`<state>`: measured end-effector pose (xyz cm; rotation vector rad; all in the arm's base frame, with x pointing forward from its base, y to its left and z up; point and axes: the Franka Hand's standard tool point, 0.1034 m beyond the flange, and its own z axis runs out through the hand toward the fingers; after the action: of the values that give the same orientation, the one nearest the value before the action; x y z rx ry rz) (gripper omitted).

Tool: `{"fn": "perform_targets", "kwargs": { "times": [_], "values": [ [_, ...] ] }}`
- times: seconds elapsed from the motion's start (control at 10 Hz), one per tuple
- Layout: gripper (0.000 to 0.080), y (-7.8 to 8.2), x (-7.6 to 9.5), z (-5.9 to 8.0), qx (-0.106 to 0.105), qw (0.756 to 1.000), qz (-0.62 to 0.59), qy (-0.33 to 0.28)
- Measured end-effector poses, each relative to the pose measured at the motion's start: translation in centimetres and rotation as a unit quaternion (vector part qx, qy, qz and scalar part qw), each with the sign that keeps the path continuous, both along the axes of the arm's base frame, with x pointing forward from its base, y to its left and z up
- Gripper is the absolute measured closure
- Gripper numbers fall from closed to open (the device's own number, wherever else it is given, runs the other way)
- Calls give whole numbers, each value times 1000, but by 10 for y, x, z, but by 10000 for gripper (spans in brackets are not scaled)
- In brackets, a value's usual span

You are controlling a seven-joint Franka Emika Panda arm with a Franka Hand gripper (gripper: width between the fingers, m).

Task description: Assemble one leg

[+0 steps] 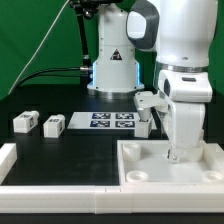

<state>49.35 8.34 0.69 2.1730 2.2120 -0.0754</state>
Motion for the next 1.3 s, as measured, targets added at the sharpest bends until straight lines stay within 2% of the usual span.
{"fn": "perform_targets", "kwargs": {
  "times": [0.3, 0.5, 0.7, 1.1, 1.3],
  "values": [
    [150, 3, -1, 3, 0, 1000, -17, -3],
    [150, 16, -12, 27, -1, 999, -44, -15],
    [150, 22, -15, 43, -8, 999, -43, -15],
    [150, 20, -13, 45, -9, 998, -68, -17],
    [150, 21, -14, 45, -6, 988, -150, -22]
  ]
}}
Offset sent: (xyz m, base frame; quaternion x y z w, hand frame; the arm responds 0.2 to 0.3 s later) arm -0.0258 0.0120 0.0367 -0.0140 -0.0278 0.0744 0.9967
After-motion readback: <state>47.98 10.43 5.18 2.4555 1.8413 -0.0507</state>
